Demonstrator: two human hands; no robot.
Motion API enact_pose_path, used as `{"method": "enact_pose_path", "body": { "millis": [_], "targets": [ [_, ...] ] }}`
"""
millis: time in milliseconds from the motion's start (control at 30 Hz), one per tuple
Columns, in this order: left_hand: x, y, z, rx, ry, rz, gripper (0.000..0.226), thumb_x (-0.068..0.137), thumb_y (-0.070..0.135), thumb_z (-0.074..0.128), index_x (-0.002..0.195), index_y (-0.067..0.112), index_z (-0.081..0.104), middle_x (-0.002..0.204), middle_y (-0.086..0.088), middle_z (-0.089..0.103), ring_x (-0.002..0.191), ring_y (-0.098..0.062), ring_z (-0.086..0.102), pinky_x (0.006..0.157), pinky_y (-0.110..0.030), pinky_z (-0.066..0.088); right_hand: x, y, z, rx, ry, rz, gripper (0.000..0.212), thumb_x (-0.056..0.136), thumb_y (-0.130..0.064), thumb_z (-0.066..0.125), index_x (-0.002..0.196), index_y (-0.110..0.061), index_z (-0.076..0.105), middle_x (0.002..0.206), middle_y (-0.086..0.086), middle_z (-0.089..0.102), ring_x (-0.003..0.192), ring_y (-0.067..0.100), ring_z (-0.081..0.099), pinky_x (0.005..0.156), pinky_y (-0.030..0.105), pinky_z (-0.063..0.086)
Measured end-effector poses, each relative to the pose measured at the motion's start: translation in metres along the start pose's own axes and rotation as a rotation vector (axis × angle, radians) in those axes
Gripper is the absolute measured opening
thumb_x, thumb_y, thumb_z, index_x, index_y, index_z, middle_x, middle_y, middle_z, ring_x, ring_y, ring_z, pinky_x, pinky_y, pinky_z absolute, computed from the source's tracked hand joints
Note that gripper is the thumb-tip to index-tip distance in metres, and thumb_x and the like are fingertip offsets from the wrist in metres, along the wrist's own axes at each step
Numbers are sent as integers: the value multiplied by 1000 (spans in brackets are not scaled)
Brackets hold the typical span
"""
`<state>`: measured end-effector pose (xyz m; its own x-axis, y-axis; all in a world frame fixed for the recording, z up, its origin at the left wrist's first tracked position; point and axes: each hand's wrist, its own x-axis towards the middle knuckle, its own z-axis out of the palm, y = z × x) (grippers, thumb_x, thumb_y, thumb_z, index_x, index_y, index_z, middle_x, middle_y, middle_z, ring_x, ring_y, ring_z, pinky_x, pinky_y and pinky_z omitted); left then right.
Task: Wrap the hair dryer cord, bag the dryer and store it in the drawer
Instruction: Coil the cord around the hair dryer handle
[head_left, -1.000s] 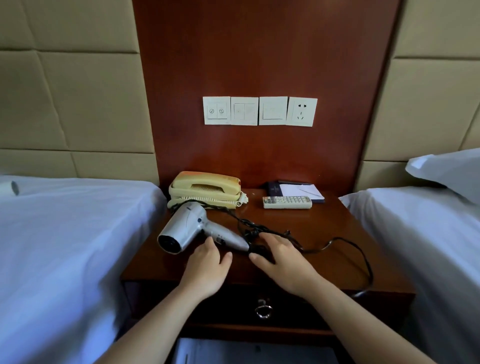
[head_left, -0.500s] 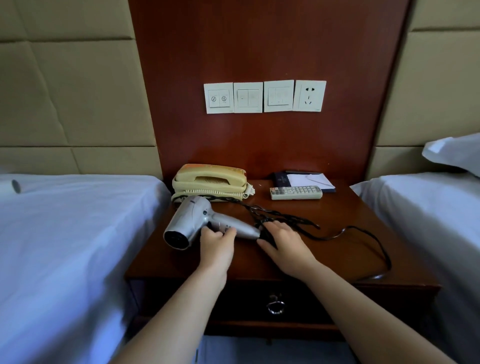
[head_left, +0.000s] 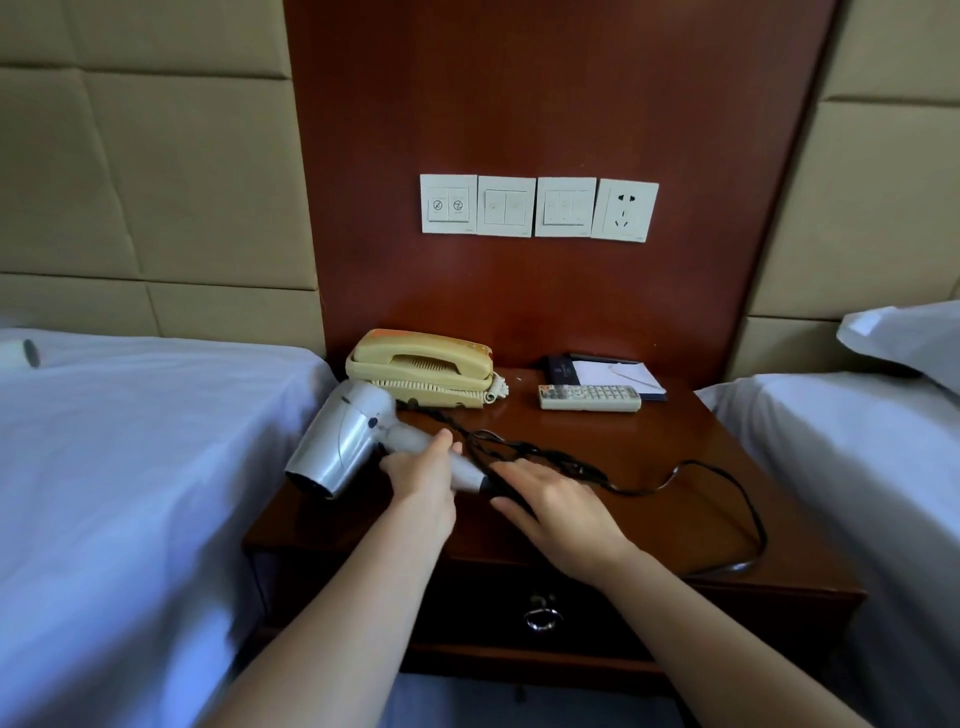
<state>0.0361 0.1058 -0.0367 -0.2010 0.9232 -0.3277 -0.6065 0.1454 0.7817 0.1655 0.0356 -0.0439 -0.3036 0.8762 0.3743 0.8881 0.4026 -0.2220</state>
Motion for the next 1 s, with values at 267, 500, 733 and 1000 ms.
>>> {"method": "enact_pose_path", "body": {
  "millis": [267, 500, 733, 1000],
  "targets": [
    [-3, 21, -15, 156, -152, 135, 43, 92, 14, 58, 131, 5, 41, 89, -7, 56, 67, -17, 61, 45, -23, 52, -4, 23, -5, -256, -73, -84, 58, 90, -51, 20, 126, -17, 50, 116, -2, 59, 111, 17, 51, 80, 33, 49],
    [-6, 30, -21, 362, -265, 297, 36, 91, 18, 60, 123, 13, 43, 86, -6, 55, 61, -17, 59, 48, -30, 53, 2, 23, -8, -15, -153, 85, 35, 98, -39, 35, 119, -16, 52, 110, -1, 53, 104, 17, 51, 84, 32, 45],
    [-5, 30, -23, 561, -334, 375, 31, 89, 19, 62, 115, 15, 47, 80, -8, 55, 52, -16, 53, 43, -26, 45, 8, 33, -3, 90, -16, 148, 28, 97, -32, 42, 115, -17, 58, 115, -6, 55, 110, 12, 43, 89, 31, 44],
    [11, 37, -51, 942, -360, 505, 32, 84, 21, 65, 114, 23, 54, 74, -7, 56, 46, -17, 48, 38, -23, 37, -10, 83, -20, 44, -35, 467, 37, 99, -37, 36, 119, -18, 60, 126, 5, 59, 118, 27, 52, 94, 37, 42]
  ]
}}
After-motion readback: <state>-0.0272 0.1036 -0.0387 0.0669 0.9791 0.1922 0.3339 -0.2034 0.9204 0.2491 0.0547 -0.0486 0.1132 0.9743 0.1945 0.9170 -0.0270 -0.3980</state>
